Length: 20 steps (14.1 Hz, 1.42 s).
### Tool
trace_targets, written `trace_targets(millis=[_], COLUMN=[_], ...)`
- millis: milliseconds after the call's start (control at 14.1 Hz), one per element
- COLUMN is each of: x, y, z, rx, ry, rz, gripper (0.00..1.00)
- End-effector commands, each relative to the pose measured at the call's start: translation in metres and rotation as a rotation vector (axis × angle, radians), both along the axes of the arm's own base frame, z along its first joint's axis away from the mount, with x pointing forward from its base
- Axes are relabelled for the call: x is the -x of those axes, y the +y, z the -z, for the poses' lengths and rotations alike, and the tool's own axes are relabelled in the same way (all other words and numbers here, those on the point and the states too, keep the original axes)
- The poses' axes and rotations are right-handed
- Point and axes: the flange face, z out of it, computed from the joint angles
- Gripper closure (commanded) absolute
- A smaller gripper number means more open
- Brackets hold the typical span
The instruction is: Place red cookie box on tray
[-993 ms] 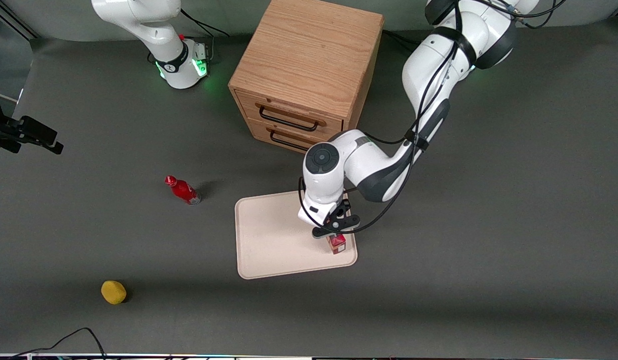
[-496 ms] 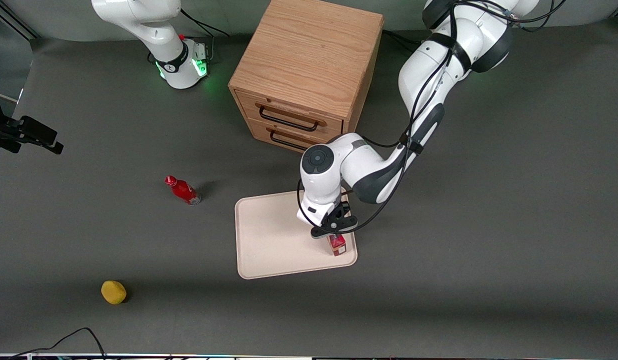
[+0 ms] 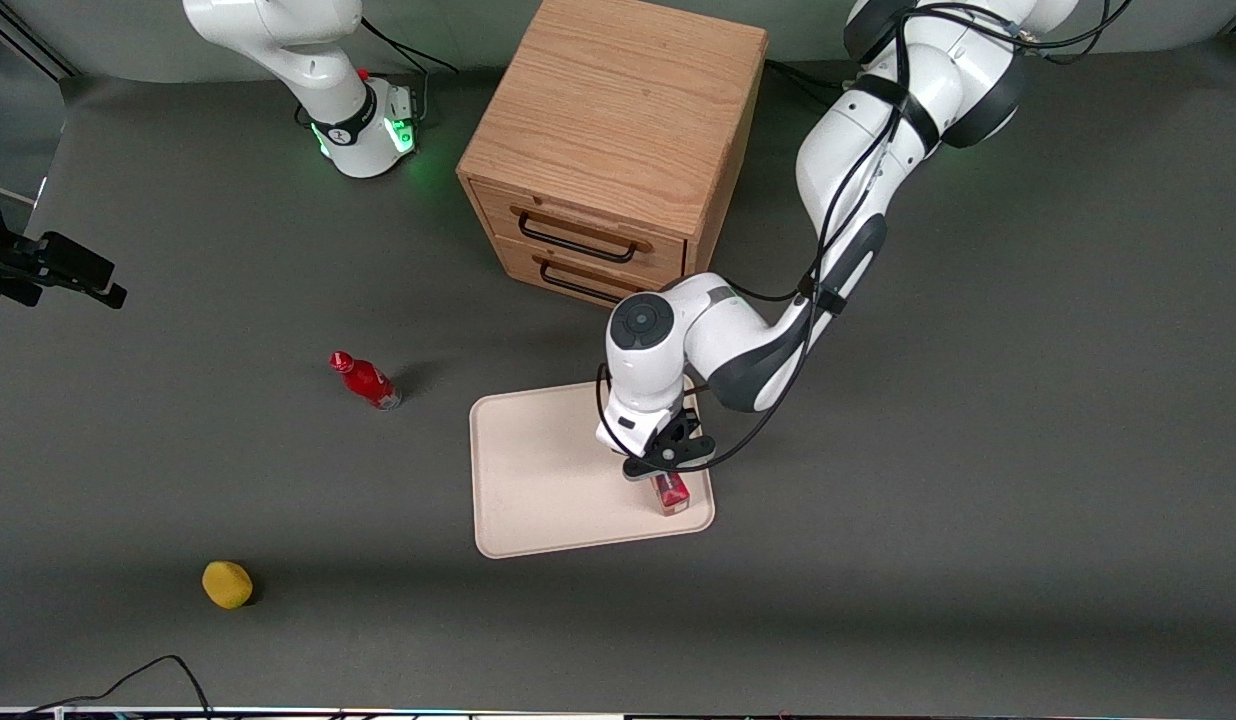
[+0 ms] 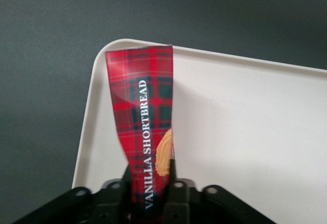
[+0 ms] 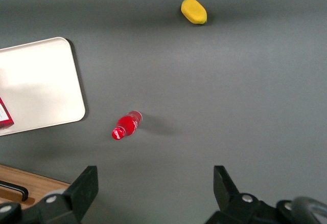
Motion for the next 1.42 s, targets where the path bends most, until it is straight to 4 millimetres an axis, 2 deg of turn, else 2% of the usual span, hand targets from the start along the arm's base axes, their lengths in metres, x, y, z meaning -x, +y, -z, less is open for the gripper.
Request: trace_targets(millis=[0,142,355,426,567,709,922,1064,1206,1348], x=[0.002,-0.002,0.000,0.002,0.001,0.010,0.021,0.039,0.047,0.048], y=[-0.001,0.003,0.009,0.014,0.033,0.044,0.084,0.117,0.160,0.212], z=[0.002,-0.007,-0.034,-0.051,-0.096,-0.139,-0.187,-0.208,-0.223,-0.234], rx=[-0.003,-0.010,-0.050,-0.065,-0.054,-0.051,-0.054,-0.070,-0.083,-0.056], ry=[-0.026,-0.029,0.015,0.057,0.139,0.202,0.254,0.265,0.283,0.304], rz=[-0.006,-0.012,0.009,0.028,0.072,0.129,0.216,0.277,0.343,0.380], gripper=[0.00,0.00,0.00,0.00,0.00,0.00,0.00,0.00,0.00,0.00])
